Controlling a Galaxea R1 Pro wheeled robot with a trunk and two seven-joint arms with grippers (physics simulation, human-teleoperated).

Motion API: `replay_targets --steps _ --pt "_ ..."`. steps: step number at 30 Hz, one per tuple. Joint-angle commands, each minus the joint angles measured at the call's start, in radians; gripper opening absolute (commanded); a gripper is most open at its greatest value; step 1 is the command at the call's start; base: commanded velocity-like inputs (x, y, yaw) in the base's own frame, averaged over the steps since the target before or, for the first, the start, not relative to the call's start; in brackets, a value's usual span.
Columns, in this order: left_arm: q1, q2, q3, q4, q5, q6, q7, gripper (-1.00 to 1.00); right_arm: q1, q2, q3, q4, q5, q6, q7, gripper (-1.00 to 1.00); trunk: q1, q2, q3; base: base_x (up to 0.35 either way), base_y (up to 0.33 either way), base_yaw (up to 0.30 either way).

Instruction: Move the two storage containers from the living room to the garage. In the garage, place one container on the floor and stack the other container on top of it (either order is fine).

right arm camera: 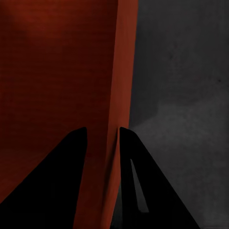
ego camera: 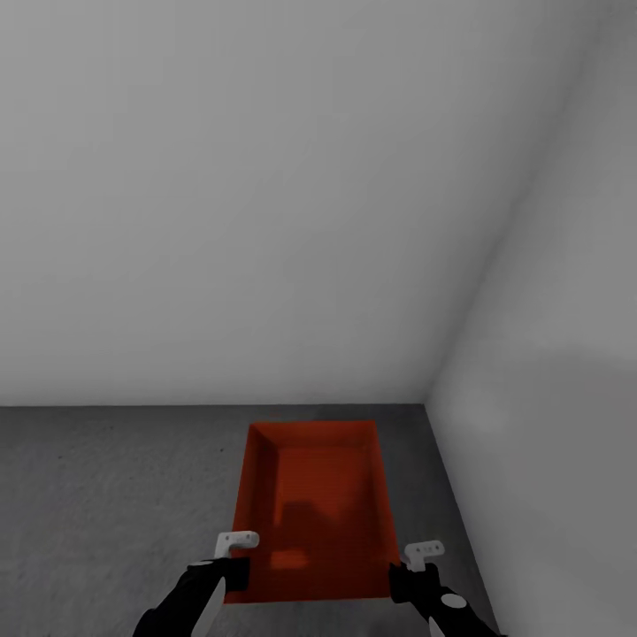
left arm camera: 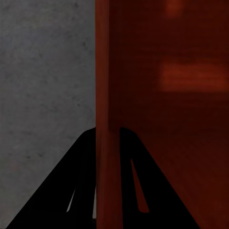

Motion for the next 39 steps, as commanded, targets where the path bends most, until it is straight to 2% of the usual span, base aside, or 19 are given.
replay_targets --steps 1,5,21,34,39 --pt "-0.001 -0.002 0.024 -0.032 -0.021 0.009 0.006 -1.0 0.001 0.005 0.053 0.001 -0.01 -0.004 0.005 -1.0 0.0 -0.001 -0.001 -0.012 0.0 0.0" --pt "-0.001 -0.002 0.023 -0.031 -0.022 0.009 0.006 -1.0 0.001 0.005 0.053 0.001 -0.01 -0.003 0.005 -1.0 0.0 -0.001 -0.001 -0.005 0.0 0.0" --pt "-0.001 -0.001 0.023 -0.031 -0.022 0.009 0.006 -1.0 0.001 0.005 0.053 0.001 -0.01 -0.004 0.005 -1.0 0.061 -0.113 -0.051 0.0 0.0 0.0" --pt "-0.001 -0.004 0.022 -0.031 -0.023 0.009 0.004 -1.0 0.001 0.005 0.053 0.001 -0.011 -0.003 0.005 -1.0 0.061 -0.113 -0.051 0.0 0.0 0.0" --pt "-0.001 -0.003 0.022 -0.031 -0.024 0.009 0.005 -1.0 0.001 0.005 0.053 0.001 -0.011 -0.004 0.005 -1.0 0.081 -0.148 -0.067 0.0 0.0 0.0"
